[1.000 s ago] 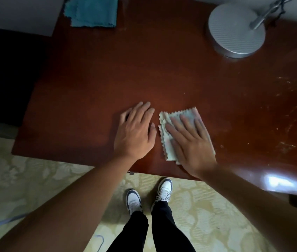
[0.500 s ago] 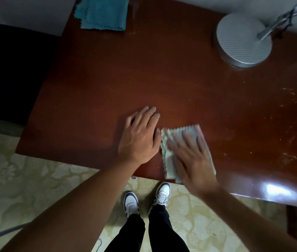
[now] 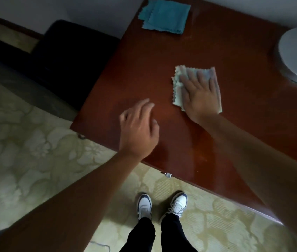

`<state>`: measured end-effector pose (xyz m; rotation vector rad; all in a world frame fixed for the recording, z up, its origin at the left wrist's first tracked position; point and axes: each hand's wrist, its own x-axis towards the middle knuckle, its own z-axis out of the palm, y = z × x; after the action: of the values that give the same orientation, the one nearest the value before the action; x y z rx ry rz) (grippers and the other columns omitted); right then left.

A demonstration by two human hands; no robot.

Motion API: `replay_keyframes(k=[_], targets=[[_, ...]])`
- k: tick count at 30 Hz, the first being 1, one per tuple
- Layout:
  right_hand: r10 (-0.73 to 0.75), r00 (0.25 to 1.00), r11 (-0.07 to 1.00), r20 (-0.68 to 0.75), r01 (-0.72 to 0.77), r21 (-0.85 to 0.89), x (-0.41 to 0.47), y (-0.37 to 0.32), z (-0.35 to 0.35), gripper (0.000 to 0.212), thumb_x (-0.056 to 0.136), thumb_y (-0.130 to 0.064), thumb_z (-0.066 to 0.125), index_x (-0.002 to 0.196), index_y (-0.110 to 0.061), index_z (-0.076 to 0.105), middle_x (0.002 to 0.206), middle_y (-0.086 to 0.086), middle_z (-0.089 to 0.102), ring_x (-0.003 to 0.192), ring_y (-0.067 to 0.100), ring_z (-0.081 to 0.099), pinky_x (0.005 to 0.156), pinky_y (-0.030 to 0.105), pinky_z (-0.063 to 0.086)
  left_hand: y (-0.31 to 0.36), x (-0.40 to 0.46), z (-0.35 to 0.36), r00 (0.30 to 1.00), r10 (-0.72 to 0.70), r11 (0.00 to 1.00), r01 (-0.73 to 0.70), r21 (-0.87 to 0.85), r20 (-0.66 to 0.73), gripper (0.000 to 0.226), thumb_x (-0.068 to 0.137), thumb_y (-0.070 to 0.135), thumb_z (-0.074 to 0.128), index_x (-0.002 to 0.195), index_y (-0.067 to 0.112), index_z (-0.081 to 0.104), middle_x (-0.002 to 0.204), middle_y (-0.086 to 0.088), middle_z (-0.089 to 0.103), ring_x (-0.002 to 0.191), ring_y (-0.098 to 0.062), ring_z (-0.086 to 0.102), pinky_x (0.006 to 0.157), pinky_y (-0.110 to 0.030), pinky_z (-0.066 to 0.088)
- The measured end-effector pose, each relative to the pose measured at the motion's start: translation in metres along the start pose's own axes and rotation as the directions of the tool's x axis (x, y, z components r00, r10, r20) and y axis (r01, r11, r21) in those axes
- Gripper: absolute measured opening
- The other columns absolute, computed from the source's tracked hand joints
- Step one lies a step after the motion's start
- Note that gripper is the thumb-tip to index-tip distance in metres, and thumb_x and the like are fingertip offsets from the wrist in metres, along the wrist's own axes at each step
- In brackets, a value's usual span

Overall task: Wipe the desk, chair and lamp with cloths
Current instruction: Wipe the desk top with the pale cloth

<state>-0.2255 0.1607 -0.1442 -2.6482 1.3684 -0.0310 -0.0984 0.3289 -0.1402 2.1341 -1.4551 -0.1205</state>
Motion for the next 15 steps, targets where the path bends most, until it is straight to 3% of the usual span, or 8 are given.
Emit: replay_keyframes(k=[2, 4, 7, 10, 13, 15], targets=[[-0.144, 0.989, 0.985, 0.022, 0.146, -0.088, -0.019, -0.039, 0.008, 0.052, 0.106, -0.038, 0.019, 0.157, -0.03, 0.024, 0.164, -0.002, 0.023, 0.153, 0.028, 0.012, 0.123, 0.052, -0.003, -0.031, -0.003, -0.02, 0.984, -0.169, 0.986, 0.169, -0.01, -0.054, 0.045, 0.084, 0.021, 0.055, 0.127, 0.009, 0.059, 0.136, -0.007, 0.057, 0.127, -0.025, 0.052, 0.103, -0.042, 0.035], [-0.336, 0.938, 0.939, 0.09, 0.341, -0.047, -0.067, -0.077, 0.016, 0.052, 0.104, -0.036, 0.023, 0.155, -0.029, 0.03, 0.163, -0.001, 0.025, 0.153, 0.029, 0.014, 0.122, 0.056, 0.002, -0.053, -0.007, -0.035, 0.956, -0.282, 0.959, 0.281, -0.025, -0.083, 0.044, 0.084, 0.018, 0.055, 0.126, 0.007, 0.059, 0.134, -0.01, 0.058, 0.125, -0.03, 0.053, 0.102, -0.044, 0.036], [-0.479, 0.87, 0.876, 0.121, 0.465, 0.124, -0.121, -0.105, 0.019, 0.047, 0.103, -0.034, 0.034, 0.149, -0.027, 0.044, 0.159, -0.003, 0.035, 0.152, 0.025, 0.021, 0.122, 0.054, 0.015, -0.06, -0.012, -0.045, 0.975, -0.214, 0.976, 0.216, 0.024, -0.05, 0.039, 0.082, 0.011, 0.058, 0.121, 0.006, 0.061, 0.13, -0.011, 0.059, 0.122, -0.031, 0.054, 0.101, -0.045, 0.037], [-0.466, 0.874, 0.883, 0.141, 0.45, 0.132, -0.112, -0.093, 0.015, 0.049, 0.102, -0.034, 0.032, 0.148, -0.026, 0.045, 0.159, -0.005, 0.034, 0.152, 0.022, 0.02, 0.123, 0.05, 0.014, -0.038, -0.009, -0.038, 0.997, -0.075, 0.997, 0.075, 0.03, 0.008, 0.036, 0.08, 0.007, 0.06, 0.115, 0.007, 0.064, 0.127, -0.009, 0.063, 0.119, -0.029, 0.058, 0.098, -0.043, 0.04], [-0.292, 0.947, 0.946, 0.135, 0.266, 0.184, -0.109, -0.075, 0.005, 0.057, 0.098, -0.038, 0.026, 0.15, -0.021, 0.041, 0.159, -0.001, 0.034, 0.152, 0.024, 0.02, 0.124, 0.047, 0.011, 0.0, -0.002, -0.019, 0.997, 0.02, 1.0, -0.02, -0.002, 0.068, 0.033, 0.079, 0.006, 0.06, 0.112, 0.009, 0.065, 0.123, -0.007, 0.064, 0.115, -0.027, 0.059, 0.098, -0.04, 0.041], [-0.184, 0.979, 0.968, 0.086, 0.165, 0.192, -0.132, -0.059, 0.004, 0.058, 0.096, -0.037, 0.033, 0.149, -0.015, 0.043, 0.155, 0.005, 0.041, 0.149, 0.027, 0.027, 0.123, 0.05, 0.02, 0.033, 0.001, 0.0, 0.989, 0.1, 0.995, -0.097, -0.038, 0.108, 0.032, 0.081, 0.008, 0.058, 0.113, 0.009, 0.065, 0.124, -0.006, 0.064, 0.115, -0.025, 0.058, 0.099, -0.038, 0.04]])
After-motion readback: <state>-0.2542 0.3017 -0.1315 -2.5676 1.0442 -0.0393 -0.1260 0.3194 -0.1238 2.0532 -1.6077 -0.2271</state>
